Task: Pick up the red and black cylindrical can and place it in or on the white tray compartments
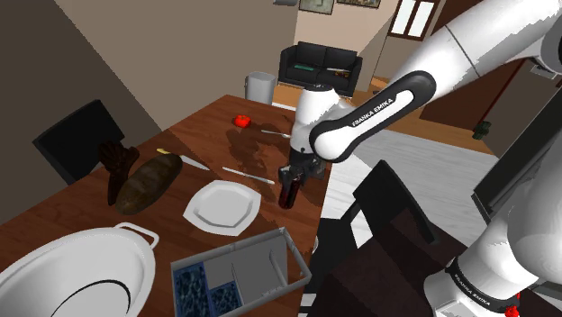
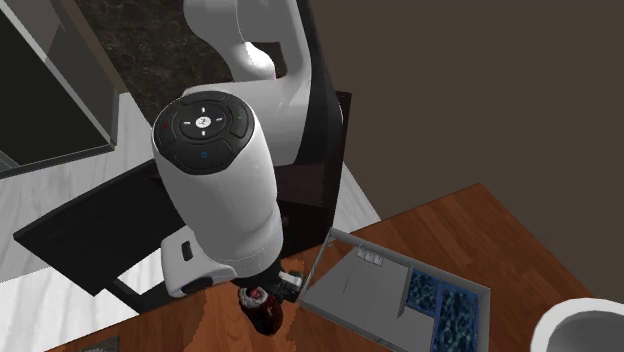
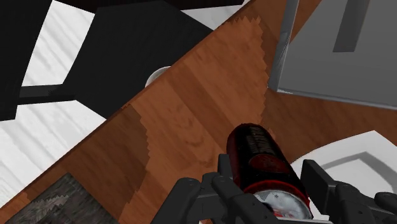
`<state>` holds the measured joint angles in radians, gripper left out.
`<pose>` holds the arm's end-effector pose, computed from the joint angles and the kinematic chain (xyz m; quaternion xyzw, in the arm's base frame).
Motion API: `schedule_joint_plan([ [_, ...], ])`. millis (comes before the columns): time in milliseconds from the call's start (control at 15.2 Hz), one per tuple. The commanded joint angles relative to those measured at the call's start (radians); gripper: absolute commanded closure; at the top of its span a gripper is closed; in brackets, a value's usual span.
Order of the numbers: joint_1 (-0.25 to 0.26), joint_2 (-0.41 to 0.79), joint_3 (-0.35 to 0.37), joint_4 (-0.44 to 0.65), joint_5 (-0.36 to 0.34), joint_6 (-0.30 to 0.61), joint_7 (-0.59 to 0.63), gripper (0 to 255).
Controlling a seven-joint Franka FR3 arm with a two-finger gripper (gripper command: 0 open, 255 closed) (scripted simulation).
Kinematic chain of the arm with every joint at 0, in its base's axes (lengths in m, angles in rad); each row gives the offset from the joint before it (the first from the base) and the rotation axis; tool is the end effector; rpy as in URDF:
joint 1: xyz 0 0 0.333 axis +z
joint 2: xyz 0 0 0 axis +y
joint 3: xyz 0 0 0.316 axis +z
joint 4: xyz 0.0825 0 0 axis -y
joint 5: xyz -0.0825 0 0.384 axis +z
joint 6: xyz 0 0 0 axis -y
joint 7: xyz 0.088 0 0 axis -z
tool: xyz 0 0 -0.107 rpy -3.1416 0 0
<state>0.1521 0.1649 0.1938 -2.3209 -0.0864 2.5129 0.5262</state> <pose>0.4924 0.1788 0.2742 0.9982 -0.0571 0.0184 0.0026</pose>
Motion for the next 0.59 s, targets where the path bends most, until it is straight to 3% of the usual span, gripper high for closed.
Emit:
schedule_joint_plan([
  [0, -0.001, -0.019, 0.003, 0.006, 0.008, -0.025, -0.005, 255],
  [330, -0.003, -0.068, 0.007, 0.02, 0.027, -0.086, -0.019, 255],
  [528, 0.039, -0.078, 0.04, 0.024, 0.024, -0.103, 0.058, 255],
])
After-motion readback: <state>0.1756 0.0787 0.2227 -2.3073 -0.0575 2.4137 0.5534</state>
